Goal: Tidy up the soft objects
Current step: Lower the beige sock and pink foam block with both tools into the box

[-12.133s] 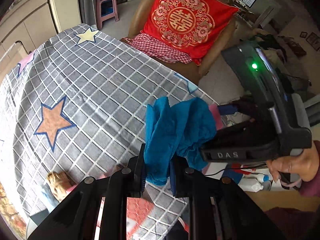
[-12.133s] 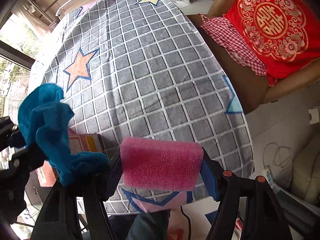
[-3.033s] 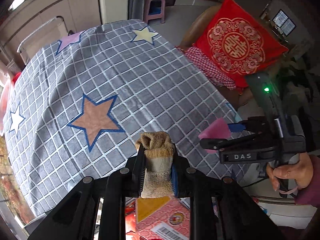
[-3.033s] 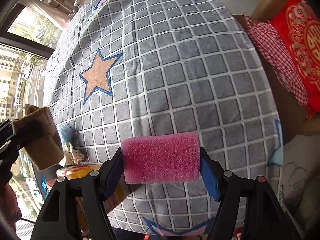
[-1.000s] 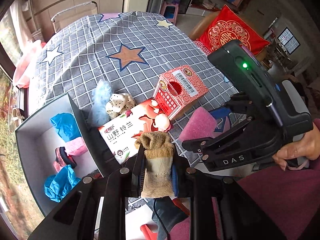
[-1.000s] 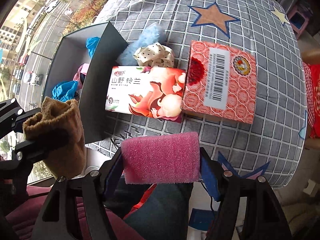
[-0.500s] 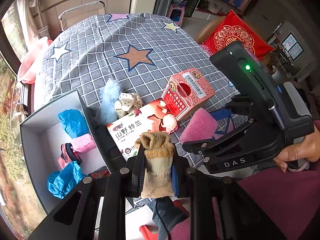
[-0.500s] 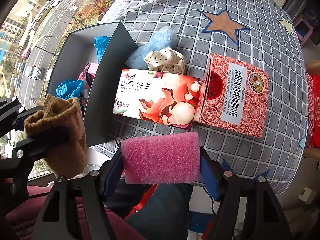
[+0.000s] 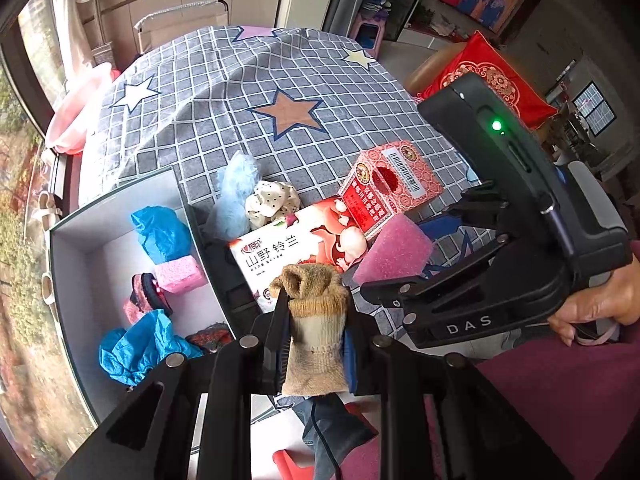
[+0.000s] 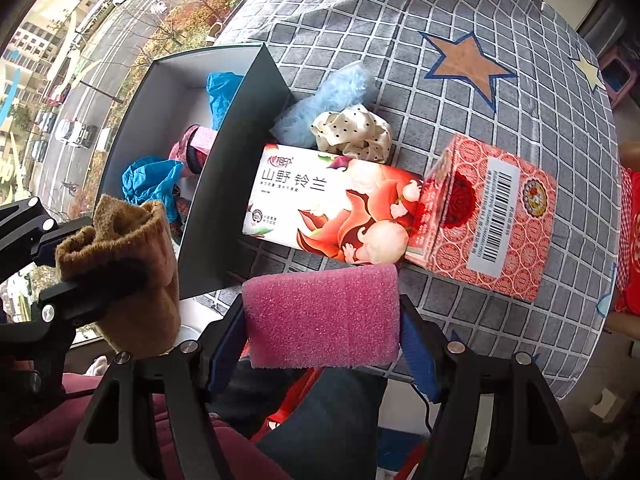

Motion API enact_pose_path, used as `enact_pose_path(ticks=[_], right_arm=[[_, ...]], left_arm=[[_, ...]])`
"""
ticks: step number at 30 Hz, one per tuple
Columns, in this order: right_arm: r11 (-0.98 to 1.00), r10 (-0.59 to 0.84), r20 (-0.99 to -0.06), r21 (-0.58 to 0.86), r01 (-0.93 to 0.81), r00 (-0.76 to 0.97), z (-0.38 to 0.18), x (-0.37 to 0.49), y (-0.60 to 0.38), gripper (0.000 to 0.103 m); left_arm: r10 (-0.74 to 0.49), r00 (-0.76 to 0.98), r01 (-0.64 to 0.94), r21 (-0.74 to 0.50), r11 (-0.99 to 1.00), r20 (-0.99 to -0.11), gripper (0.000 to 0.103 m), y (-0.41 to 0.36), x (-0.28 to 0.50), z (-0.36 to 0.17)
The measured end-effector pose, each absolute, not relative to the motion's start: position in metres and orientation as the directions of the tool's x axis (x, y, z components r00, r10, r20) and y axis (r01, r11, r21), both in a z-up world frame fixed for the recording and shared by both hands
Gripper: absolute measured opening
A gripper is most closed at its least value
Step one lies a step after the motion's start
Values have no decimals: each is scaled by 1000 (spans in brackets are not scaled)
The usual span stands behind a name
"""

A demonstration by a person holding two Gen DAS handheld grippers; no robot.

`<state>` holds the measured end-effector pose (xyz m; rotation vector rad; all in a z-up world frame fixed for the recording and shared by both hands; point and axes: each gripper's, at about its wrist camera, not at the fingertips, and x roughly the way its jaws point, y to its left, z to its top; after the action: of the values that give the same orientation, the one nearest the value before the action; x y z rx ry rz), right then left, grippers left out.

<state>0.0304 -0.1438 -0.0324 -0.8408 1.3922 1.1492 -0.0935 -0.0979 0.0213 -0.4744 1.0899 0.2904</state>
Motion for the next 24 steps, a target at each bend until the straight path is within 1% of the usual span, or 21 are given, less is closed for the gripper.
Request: enact_pose_path(ticks=[15, 24], right_arm=[[198, 127, -978, 189, -962, -166, -25, 8, -108, 72], [140, 132, -974, 199, -970, -181, -24, -14, -87, 72]], left_arm=[[44, 434, -564, -233, 792, -900, 23, -74, -126, 15], [71, 401, -652, -230, 722, -914, 23, -56, -154, 1]])
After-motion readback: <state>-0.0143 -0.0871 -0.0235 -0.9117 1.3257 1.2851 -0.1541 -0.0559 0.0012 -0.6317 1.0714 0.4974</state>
